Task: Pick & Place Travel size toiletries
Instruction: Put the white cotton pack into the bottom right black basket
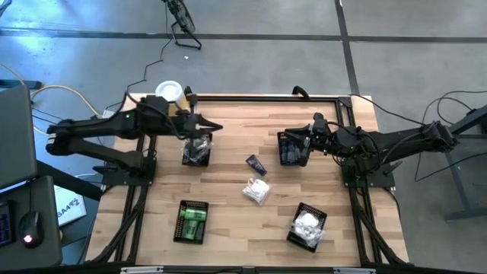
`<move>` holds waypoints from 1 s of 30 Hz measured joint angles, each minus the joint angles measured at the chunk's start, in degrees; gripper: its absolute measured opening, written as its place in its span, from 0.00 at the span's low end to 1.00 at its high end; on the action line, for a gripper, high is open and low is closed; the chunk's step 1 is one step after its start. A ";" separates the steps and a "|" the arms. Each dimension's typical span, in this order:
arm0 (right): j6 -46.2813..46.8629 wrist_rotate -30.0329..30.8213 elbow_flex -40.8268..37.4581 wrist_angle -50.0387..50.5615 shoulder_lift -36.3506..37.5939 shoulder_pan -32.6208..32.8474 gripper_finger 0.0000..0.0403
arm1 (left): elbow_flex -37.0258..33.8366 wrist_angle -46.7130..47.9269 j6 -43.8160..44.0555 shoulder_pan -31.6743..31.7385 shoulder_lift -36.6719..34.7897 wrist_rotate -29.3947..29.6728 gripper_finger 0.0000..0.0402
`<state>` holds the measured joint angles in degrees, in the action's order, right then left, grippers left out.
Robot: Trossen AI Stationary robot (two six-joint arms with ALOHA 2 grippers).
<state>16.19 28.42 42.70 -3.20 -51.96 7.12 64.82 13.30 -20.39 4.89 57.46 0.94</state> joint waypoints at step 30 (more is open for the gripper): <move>0.06 -0.02 0.00 0.00 0.00 0.01 0.10 | 0.00 -0.29 -9.82 0.00 -2.61 3.11 0.00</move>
<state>16.25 28.40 42.70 -3.20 -51.96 7.14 64.82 13.02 -30.22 4.89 54.85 4.05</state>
